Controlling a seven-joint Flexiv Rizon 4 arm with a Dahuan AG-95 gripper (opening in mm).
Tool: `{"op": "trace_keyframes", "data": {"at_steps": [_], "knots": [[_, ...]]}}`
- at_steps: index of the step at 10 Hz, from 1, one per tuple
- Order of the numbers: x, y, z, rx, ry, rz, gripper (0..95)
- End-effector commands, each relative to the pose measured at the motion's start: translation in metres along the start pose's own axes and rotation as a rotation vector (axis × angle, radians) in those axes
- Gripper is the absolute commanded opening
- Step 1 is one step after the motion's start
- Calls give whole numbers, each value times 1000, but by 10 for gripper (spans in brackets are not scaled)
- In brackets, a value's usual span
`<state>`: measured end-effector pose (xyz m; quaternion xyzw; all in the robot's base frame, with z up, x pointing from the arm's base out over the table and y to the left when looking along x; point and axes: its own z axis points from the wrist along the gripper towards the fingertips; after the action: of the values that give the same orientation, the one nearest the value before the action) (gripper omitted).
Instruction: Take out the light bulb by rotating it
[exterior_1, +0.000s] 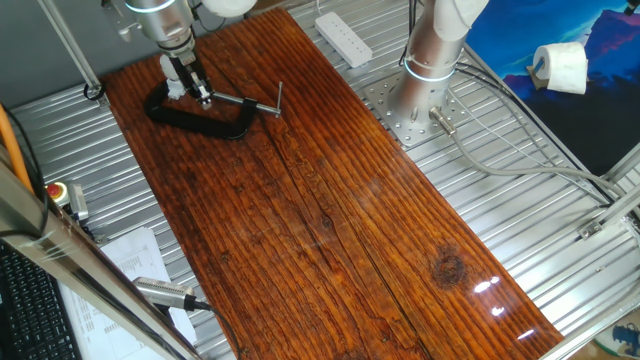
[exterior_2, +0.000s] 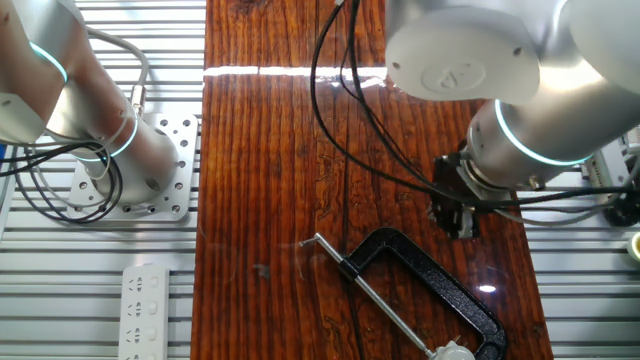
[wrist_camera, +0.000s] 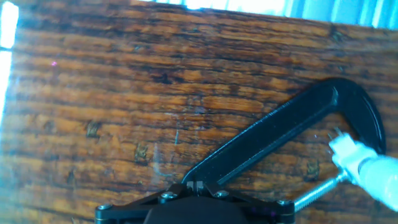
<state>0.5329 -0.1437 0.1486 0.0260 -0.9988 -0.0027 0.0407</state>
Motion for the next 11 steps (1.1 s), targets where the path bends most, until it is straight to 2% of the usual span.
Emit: {"op": "trace_keyframes", "data": {"at_steps": [1,2,4,5,6,9,10,11], "knots": [[-3,-6,2,20,-7,-16,0],[-7,-21,2,42,-9,-54,0],[-12,-45,1,36,-14,-80,0],[-15,-65,1,37,-11,-100,0],[-15,-74,0,37,-5,-112,0],[-15,-79,0,33,-4,-141,0],[-15,-79,0,24,-10,-108,0],[-15,-79,0,32,-10,-67,0]]}}
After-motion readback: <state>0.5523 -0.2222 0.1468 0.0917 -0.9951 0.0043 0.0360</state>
